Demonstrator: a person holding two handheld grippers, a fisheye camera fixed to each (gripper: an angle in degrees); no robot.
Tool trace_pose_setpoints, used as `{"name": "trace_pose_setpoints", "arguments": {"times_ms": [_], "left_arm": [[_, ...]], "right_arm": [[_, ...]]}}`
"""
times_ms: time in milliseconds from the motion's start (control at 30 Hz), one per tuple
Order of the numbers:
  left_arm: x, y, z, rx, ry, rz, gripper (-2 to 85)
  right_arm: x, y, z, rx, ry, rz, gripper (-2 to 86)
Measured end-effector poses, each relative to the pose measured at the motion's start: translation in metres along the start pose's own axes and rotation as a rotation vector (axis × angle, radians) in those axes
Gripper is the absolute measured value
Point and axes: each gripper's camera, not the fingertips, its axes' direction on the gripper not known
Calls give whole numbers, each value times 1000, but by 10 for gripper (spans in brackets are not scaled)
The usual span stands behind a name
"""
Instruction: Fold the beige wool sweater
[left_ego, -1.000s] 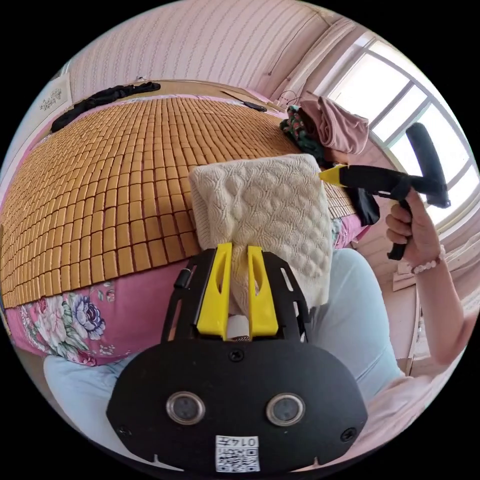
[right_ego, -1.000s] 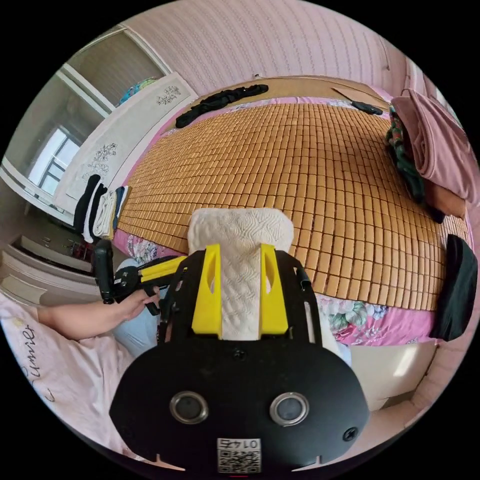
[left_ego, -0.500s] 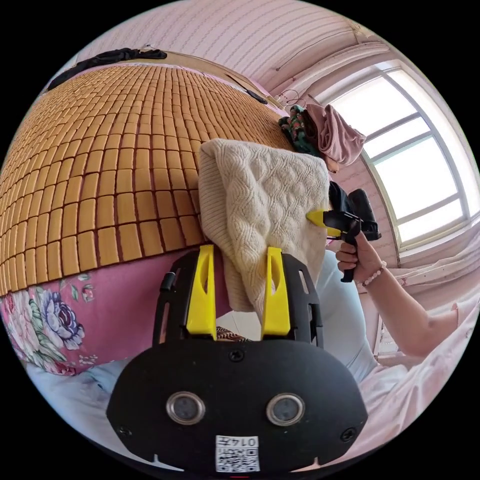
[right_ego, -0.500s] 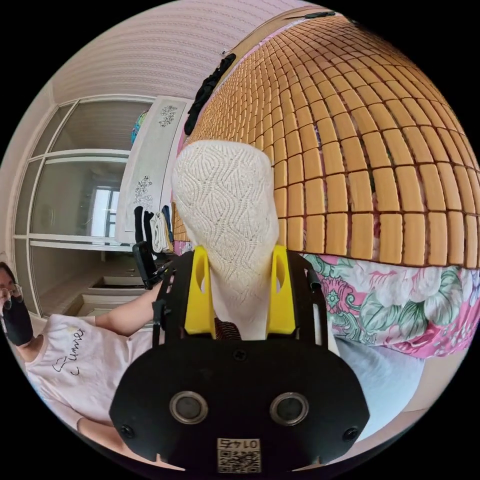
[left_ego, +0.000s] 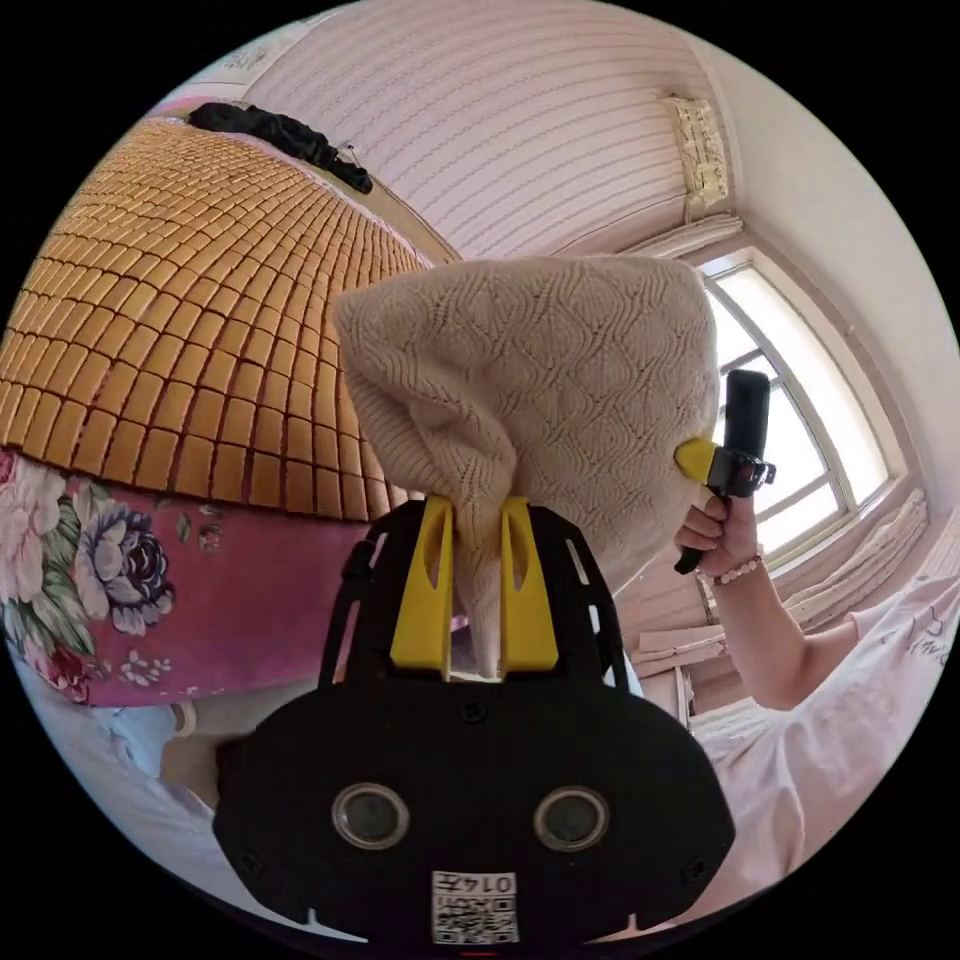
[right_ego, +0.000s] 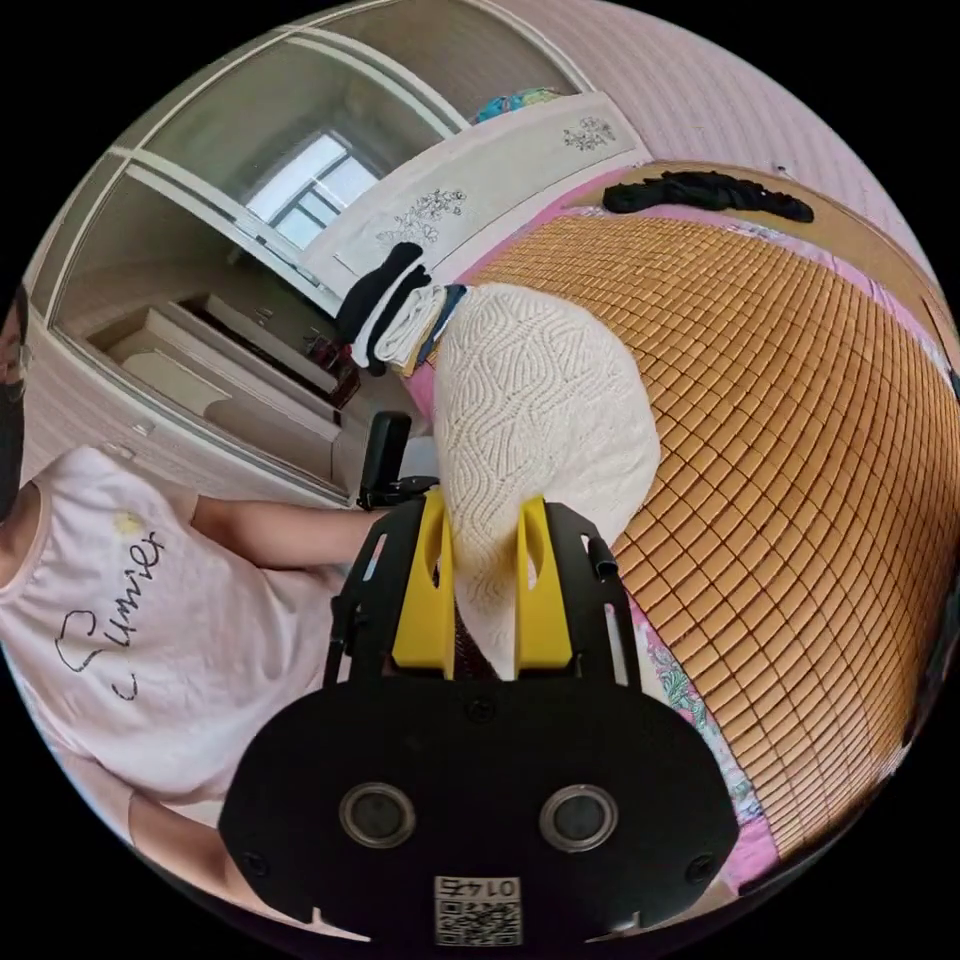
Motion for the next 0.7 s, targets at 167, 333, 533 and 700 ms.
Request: {"name": "trace_pose_setpoints", "arguments": {"times_ms": [167, 333, 533, 700], "left_arm": [[-4, 20, -143, 373, -18, 60, 71], [1, 72, -292, 752, -103, 150, 71], [6, 131, -407, 1036, -277, 145, 71], [28, 140, -485, 1013, -567, 143, 74]], "right_arm": [[-131, -66, 41, -7, 87, -472, 95], [-248, -94, 95, -4, 117, -918, 98], [-344, -122, 165, -5, 124, -1287, 97], [-379, -183, 198, 9, -44, -1329, 97]]}}
